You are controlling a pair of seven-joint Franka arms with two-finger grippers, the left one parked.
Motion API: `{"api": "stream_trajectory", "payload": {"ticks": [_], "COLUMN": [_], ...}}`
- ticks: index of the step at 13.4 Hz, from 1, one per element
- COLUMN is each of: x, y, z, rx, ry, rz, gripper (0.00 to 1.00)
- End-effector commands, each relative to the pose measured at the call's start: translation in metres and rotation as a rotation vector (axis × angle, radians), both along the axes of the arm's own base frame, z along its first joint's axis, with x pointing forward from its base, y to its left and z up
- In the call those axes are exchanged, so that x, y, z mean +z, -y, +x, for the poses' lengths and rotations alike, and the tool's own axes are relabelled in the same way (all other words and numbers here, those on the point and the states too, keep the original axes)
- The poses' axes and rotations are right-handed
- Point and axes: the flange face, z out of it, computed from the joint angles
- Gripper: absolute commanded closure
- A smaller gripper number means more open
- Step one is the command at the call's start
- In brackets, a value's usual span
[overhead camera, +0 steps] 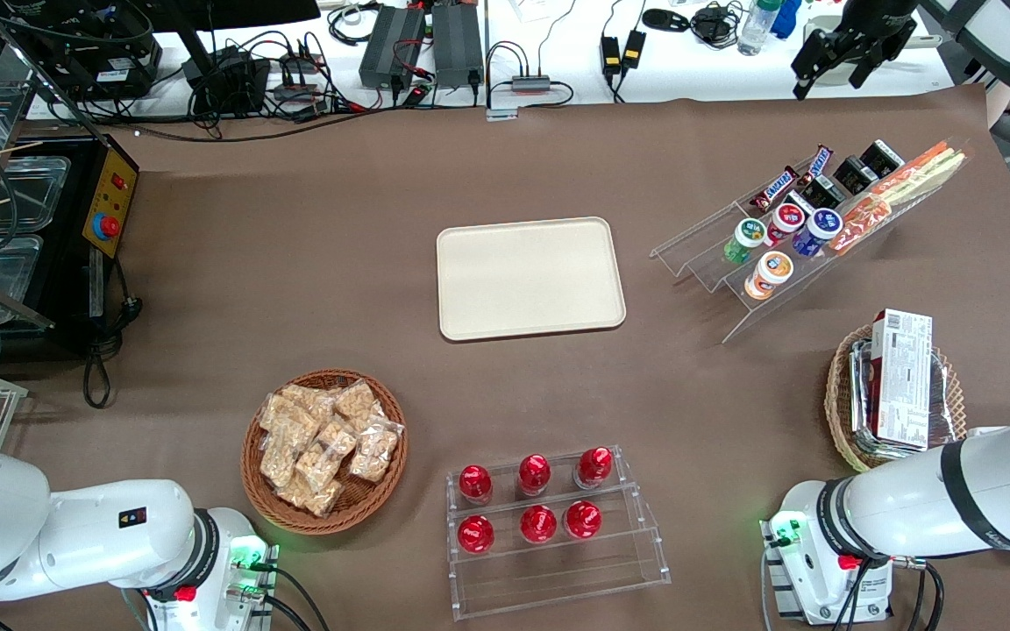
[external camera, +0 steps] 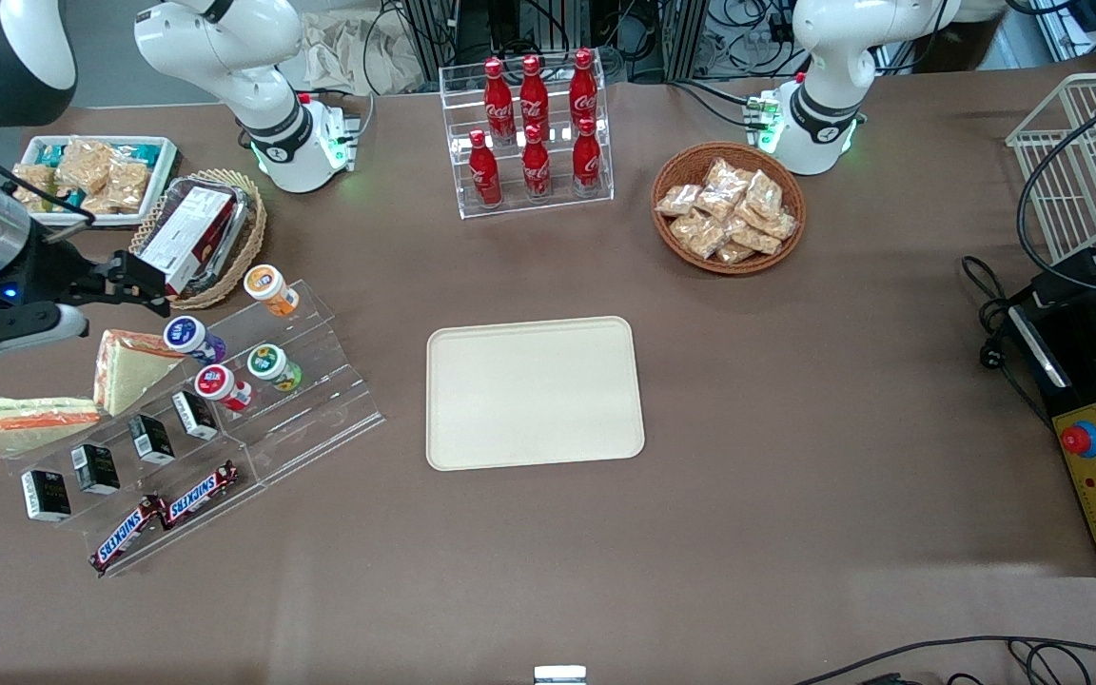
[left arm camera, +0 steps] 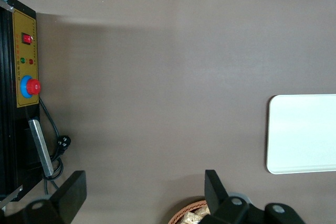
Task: Place green gum on tray
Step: 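Move the right gripper over the green-labelled gum bottle in the rack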
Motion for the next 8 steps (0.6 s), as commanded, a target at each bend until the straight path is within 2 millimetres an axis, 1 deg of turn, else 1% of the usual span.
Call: {"api": "stream_trajectory", "payload": {"ticks": [1,5,6,8], "x": [-0.020,-0.060,-0.075,-0.107], "y": [0.000,-0.005,-0.010,-0.010], "z": [-0.003,-0.016,-0.023,-0.041], "rx": [0.218,0.241,0.249,0.246], "ry": [-0.043,-0.097,-0.089,-0.044], "rz": [0.027,0.063,0.065,0.062], "gripper": [0.00,0.00,0.00,0.00]}}
